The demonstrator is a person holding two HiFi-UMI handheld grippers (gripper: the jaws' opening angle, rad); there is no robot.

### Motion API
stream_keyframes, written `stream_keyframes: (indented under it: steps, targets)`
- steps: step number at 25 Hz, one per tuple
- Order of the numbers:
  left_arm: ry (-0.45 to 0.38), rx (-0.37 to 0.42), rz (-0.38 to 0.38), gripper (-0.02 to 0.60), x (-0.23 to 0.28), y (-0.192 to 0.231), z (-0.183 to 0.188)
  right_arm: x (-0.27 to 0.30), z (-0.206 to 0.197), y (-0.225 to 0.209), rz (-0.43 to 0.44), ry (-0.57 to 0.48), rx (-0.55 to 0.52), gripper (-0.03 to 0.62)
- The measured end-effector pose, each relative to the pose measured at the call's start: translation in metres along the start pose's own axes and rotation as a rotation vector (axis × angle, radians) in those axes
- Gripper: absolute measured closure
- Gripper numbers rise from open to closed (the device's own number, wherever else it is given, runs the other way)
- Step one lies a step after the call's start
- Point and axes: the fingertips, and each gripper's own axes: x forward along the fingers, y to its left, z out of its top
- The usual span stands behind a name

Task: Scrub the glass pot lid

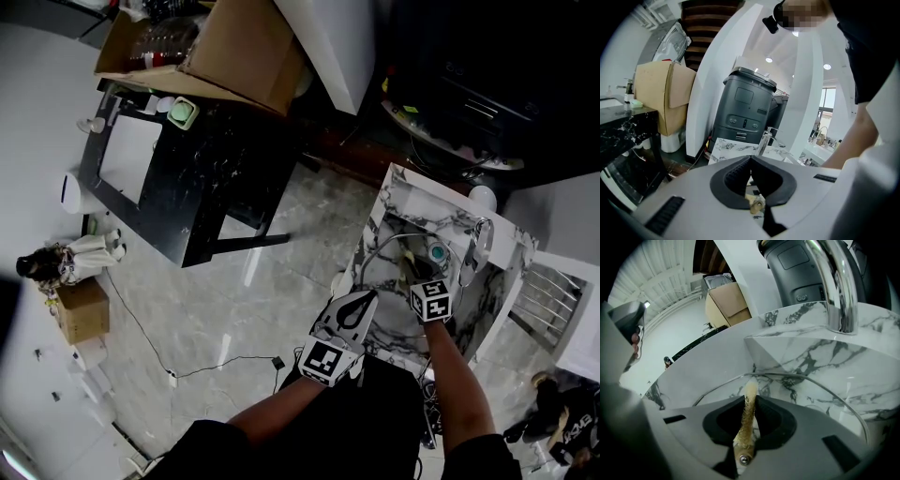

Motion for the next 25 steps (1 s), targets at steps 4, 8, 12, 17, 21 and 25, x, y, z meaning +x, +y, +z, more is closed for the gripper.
stream_keyframes:
  steps: [4, 8, 12, 17, 21, 25]
  targets:
    - [0.0, -0.007, -0.006, 0.565, 0.002, -0.004, 0.0, -0.004, -0.001, -0.008, -0.013, -0.009, 0.022, 0.537]
    - [0.012, -0.002, -0.004, 0.565, 0.001, -0.007, -0.003, -0.009, -0.004, -0.016, -0.033, -0.017, 0.046, 0.537]
    - [0.014, -0.008, 0.006, 0.565, 0.001, -0.007, -0.005, -0.014, -0.006, -0.025, -0.049, -0.018, 0.06, 0.537]
    - [0.016, -0.006, 0.002, 0.565, 0.001, -0.012, -0.005, -0.019, -0.01, -0.033, -0.062, -0.018, 0.056, 0.537]
    - [0.025, -0.011, -0.008, 0.565, 0.0, -0.016, -0.009, -0.023, -0.011, -0.038, -0.071, -0.018, 0.052, 0.537]
    - [0.029, -0.007, -0.015, 0.565, 0.0, -0.021, -0.01, -0.028, -0.012, -0.046, -0.099, -0.02, 0.066, 0.537]
